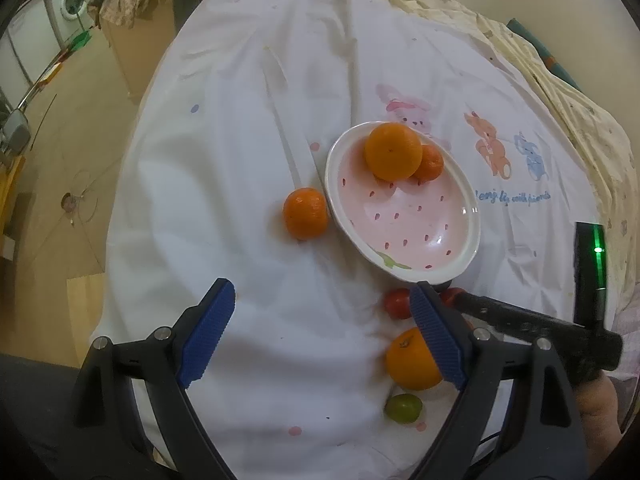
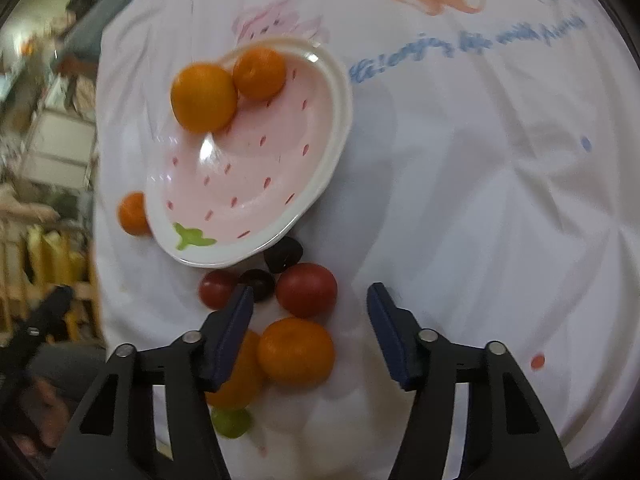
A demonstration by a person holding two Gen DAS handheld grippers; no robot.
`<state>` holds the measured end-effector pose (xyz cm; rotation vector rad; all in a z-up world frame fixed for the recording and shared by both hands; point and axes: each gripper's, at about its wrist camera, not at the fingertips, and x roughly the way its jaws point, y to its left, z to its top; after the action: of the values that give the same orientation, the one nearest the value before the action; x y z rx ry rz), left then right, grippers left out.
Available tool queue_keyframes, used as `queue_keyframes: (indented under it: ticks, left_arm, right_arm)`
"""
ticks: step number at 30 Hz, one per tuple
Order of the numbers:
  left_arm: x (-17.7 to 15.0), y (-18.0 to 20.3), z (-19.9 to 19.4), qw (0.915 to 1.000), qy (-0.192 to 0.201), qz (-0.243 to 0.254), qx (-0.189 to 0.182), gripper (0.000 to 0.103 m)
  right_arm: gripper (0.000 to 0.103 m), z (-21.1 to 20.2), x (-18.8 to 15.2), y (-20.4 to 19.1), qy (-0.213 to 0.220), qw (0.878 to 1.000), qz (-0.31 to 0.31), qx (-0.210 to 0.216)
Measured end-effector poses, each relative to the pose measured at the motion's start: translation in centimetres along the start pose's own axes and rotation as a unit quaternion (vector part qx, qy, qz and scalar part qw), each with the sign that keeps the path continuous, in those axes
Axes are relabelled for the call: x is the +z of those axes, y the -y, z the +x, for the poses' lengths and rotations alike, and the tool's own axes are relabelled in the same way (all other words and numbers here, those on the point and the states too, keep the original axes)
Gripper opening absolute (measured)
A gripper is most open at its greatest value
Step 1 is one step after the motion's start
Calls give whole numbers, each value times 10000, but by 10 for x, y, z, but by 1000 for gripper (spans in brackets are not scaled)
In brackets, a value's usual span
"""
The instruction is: Organize fruits
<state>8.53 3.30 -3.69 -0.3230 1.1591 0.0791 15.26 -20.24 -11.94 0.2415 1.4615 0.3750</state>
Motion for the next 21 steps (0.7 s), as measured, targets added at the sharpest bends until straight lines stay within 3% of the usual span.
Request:
queue_keyframes:
  ticks: [5, 7, 9, 14, 21]
  left_arm:
    - [2, -4, 2, 9999, -21, -123, 6, 87]
    - [2, -5, 4, 9999, -47, -141, 21, 87]
    - [2, -5, 6, 9999, -77, -143, 21, 87]
    - [2, -4, 8, 9999, -104, -91, 57, 87]
    - [2, -16, 12, 9993, -72, -266, 255, 87]
  right_arm:
    - [55, 17, 3, -13, -121, 9987, -426, -256]
    - [51, 20, 1, -16, -137, 9978, -541, -361]
    - [39, 19, 0, -17, -130, 9971, -614, -424]
    - [39, 9, -2, -7, -71, 9985, -486, -261]
    - [39, -31, -5, 16, 349, 9991, 1, 234]
